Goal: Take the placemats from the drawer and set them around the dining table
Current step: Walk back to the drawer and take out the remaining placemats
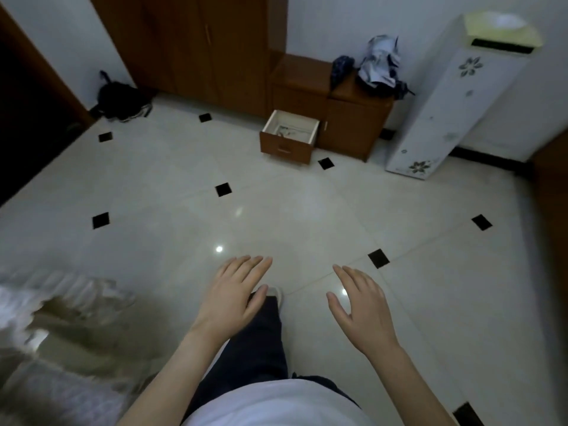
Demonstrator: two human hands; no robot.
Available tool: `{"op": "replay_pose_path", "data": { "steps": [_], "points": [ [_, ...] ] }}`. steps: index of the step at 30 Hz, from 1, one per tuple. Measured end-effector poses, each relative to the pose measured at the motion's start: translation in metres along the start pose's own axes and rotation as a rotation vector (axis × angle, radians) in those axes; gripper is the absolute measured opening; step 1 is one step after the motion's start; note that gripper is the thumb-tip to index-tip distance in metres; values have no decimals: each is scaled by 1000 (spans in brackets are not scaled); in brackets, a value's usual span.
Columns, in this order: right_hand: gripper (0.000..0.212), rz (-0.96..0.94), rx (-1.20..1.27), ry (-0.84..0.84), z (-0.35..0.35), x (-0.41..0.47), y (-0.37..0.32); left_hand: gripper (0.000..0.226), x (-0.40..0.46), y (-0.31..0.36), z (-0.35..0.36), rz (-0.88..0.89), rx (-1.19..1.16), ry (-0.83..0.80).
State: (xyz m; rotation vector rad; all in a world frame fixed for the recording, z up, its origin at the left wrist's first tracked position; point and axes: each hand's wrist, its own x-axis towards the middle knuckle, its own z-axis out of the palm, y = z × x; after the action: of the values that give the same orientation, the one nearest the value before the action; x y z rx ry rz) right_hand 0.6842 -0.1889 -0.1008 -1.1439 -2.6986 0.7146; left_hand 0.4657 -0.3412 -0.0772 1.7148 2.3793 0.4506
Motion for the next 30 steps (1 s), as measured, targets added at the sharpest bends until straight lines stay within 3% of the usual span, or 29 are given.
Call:
{"op": "replay_pose_path", "data": {
  "steps": [18, 30],
  "points": [
    [55, -5, -52, 181, -77, 342, 31, 48, 358, -99, -36, 117, -45, 47],
    [55, -93, -43, 68, -97, 551, 91, 47, 538, -127, -14, -30, -26, 14]
  ]
}}
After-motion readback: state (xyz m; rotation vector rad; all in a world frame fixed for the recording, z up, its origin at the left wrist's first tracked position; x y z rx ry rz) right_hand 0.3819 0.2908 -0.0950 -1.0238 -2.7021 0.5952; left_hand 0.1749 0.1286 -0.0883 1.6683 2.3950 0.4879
